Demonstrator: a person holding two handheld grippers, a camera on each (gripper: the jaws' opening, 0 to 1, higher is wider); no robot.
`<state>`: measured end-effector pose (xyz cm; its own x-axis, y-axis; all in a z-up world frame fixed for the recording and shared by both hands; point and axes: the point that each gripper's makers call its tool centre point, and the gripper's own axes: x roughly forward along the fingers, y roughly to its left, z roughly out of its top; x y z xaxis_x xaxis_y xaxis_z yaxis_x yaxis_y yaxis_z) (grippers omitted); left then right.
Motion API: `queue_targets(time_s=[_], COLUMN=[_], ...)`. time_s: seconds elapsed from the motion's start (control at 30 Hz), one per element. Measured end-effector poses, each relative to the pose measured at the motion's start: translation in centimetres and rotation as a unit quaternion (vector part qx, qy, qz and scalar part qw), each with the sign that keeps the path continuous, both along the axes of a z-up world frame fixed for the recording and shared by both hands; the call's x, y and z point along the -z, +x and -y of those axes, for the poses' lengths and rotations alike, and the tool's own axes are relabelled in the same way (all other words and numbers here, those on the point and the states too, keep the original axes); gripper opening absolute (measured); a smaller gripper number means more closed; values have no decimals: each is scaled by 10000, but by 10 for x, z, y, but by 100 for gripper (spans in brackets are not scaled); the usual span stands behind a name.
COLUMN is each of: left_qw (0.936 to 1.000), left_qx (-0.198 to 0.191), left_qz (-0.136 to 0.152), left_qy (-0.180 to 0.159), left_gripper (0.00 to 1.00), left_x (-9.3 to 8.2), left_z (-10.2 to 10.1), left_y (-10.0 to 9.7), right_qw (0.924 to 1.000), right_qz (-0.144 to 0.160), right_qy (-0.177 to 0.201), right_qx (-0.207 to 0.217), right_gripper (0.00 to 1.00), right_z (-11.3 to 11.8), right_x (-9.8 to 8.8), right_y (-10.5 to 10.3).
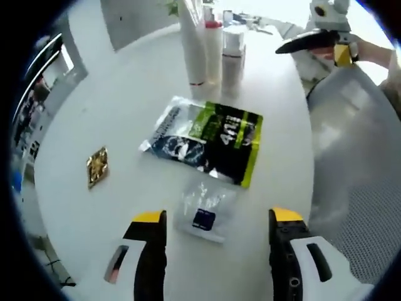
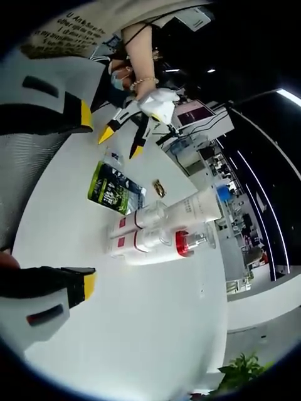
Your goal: Arrange the skincare products in the storage area until every visible bottle or jar stands upright without overlapping.
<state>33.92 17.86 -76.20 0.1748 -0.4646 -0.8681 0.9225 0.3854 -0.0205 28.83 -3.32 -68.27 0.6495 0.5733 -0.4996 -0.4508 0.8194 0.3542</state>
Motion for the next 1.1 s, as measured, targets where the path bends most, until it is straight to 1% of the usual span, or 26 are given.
queue_targets(time_s=[0.07,0.17,0.27,0.37,0.43,0.6,0.63,0.7,0.83,1.03,1.1], left_qw=[9999,9991,9960,9933,9920,9849,9826,9802,9756,9713,9688], left_qx=[-138,-398,-795,-1049,-1146,-1541,-1642,-1741,-1911,-2097,-2191], left_qz=[-18,0,-92,-181,-168,-193,-196,-198,-251,-282,-279], left_qy=[-29,-158,-409,-452,-505,-771,-848,-927,-1051,-1085,-1123], left_gripper=[66,69,71,75,77,81,82,83,83,84,86], left_x=[-1,-4,-8,-8,-10,-15,-17,-18,-19,-16,-17], left_z=[-3,-6,-5,-8,-9,-10,-11,-11,-12,-17,-18], left_y=[-3,-4,-8,-12,-16,-25,-27,-29,-40,-51,-54], right_qw=[10000,10000,10000,10000,9999,9997,9997,9996,9994,9991,9990], right_qz=[10,21,30,38,45,81,87,95,124,139,141], right_qy=[4,-10,-16,-45,-71,-80,-79,-81,-79,-87,-86], right_qx=[-12,-27,-38,-79,-131,-215,-228,-249,-299,-380,-410], right_gripper=[88,87,86,86,87,88,88,89,90,91,91], right_z=[0,0,0,-1,-3,-6,-7,-7,-9,-11,-12], right_x=[0,0,0,1,1,-1,-1,-1,-2,-2,-2], right_y=[0,0,0,0,-1,-2,-3,-3,-4,-5,-6])
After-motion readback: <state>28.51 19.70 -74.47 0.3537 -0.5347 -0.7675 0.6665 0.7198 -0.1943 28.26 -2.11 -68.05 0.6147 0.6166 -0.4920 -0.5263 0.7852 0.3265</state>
